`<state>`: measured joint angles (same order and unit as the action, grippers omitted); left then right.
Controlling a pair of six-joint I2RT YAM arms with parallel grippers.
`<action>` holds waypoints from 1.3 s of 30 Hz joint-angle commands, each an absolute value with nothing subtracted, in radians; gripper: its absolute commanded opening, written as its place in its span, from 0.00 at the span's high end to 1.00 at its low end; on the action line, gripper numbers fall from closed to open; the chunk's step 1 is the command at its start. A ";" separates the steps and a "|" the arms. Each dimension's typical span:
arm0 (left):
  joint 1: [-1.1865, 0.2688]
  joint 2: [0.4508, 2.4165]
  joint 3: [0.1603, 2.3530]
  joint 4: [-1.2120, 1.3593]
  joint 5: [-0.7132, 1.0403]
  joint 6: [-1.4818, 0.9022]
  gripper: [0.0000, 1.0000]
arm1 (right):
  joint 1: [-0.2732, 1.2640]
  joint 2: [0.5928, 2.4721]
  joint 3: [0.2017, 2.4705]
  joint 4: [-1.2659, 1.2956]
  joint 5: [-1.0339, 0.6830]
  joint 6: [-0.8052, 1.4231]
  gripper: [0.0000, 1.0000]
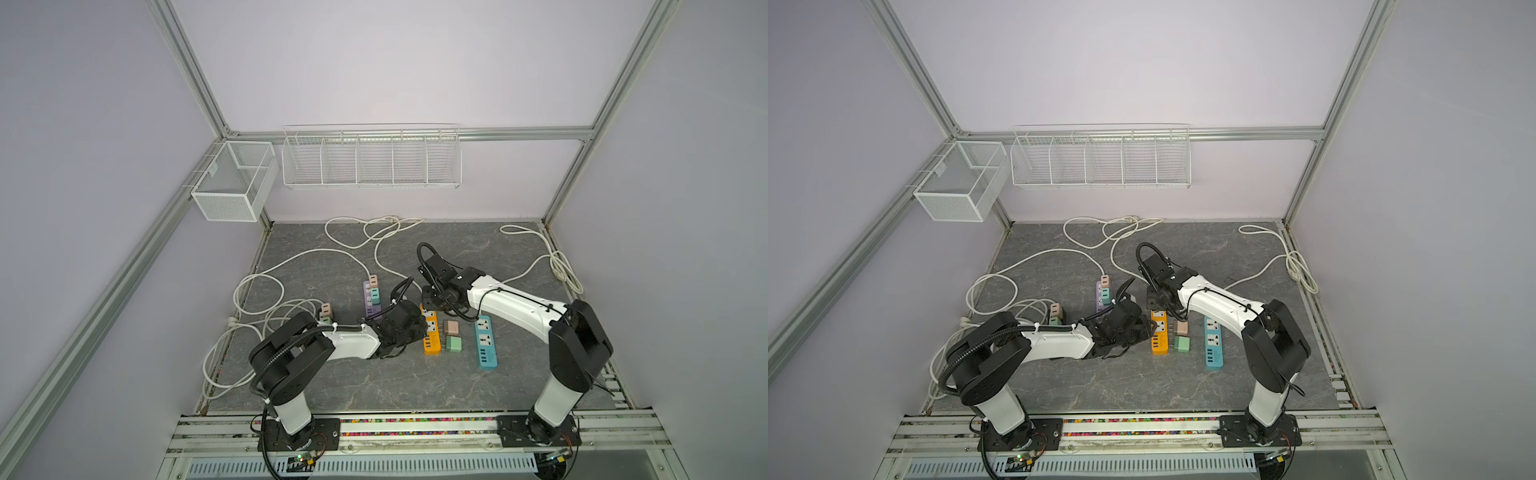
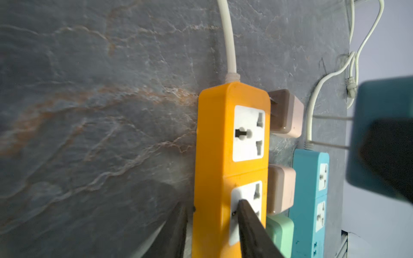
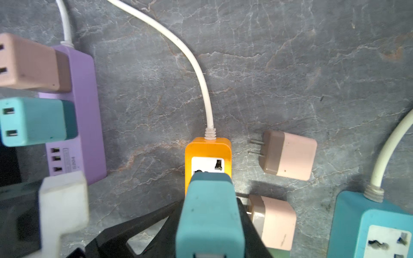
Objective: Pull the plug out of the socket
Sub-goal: 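Pull the teal plug up out of the orange strip with right gripper, then lift the teal plug away with right gripper while left gripper withdraws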
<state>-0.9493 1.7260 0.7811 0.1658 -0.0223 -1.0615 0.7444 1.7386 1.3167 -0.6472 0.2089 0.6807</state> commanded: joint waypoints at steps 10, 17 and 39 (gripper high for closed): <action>-0.955 1.651 0.810 -0.022 -0.034 -1.019 0.60 | 0.707 1.512 1.160 -0.626 0.106 0.670 0.83; -0.954 1.552 0.801 -0.068 -0.052 -0.997 0.59 | 0.672 1.386 1.042 -0.589 0.022 0.671 0.82; -1.035 1.359 0.711 -0.112 -0.095 -1.007 0.53 | 0.659 1.084 0.732 -0.516 -0.149 0.698 0.80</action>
